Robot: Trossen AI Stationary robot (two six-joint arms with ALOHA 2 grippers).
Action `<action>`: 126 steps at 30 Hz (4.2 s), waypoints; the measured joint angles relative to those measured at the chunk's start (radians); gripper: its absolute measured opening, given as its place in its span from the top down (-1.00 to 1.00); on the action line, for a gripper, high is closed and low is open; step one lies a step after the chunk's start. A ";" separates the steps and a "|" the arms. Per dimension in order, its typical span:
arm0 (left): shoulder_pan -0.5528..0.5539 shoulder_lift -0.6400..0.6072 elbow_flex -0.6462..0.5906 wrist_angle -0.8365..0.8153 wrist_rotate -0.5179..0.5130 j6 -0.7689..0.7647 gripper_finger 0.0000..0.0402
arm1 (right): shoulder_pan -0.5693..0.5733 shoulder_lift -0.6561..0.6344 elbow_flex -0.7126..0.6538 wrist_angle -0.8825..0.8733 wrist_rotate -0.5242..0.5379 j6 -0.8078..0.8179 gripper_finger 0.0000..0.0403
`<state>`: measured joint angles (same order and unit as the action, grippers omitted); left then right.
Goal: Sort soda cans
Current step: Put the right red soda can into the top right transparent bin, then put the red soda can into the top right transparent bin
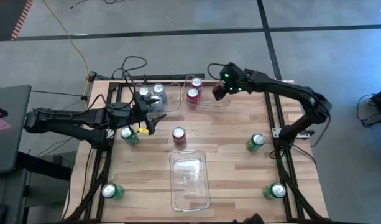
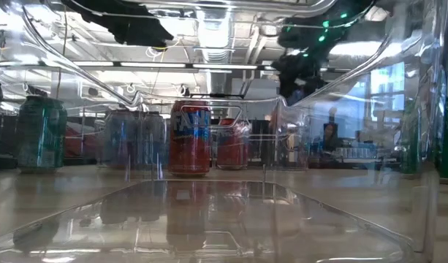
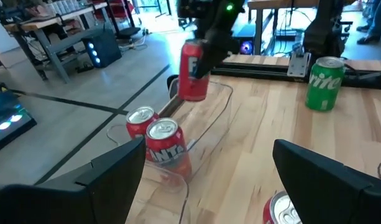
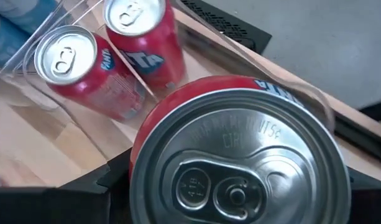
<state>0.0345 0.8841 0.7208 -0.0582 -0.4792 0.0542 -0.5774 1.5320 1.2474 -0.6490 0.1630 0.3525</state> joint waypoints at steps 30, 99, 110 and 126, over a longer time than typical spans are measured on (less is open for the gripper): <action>0.000 0.001 0.000 -0.019 -0.034 0.016 -0.72 | -0.027 0.373 0.206 0.038 -0.063 -0.171 -0.56; 0.000 0.000 -0.001 -0.192 0.024 -0.014 -0.72 | 0.497 0.166 0.205 0.127 0.027 -0.205 -0.96; 0.000 0.085 -0.001 -0.269 0.220 0.018 -0.72 | 0.536 0.320 0.204 0.326 -0.082 -0.278 -0.98; 0.000 0.190 -0.001 -0.204 0.209 0.122 -0.72 | 0.532 0.356 0.205 0.346 -0.139 -0.295 -0.99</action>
<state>0.0345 1.0738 0.7200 -0.2623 -0.2707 0.1757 -0.0450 1.8880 1.4519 -0.3033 0.0242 0.0574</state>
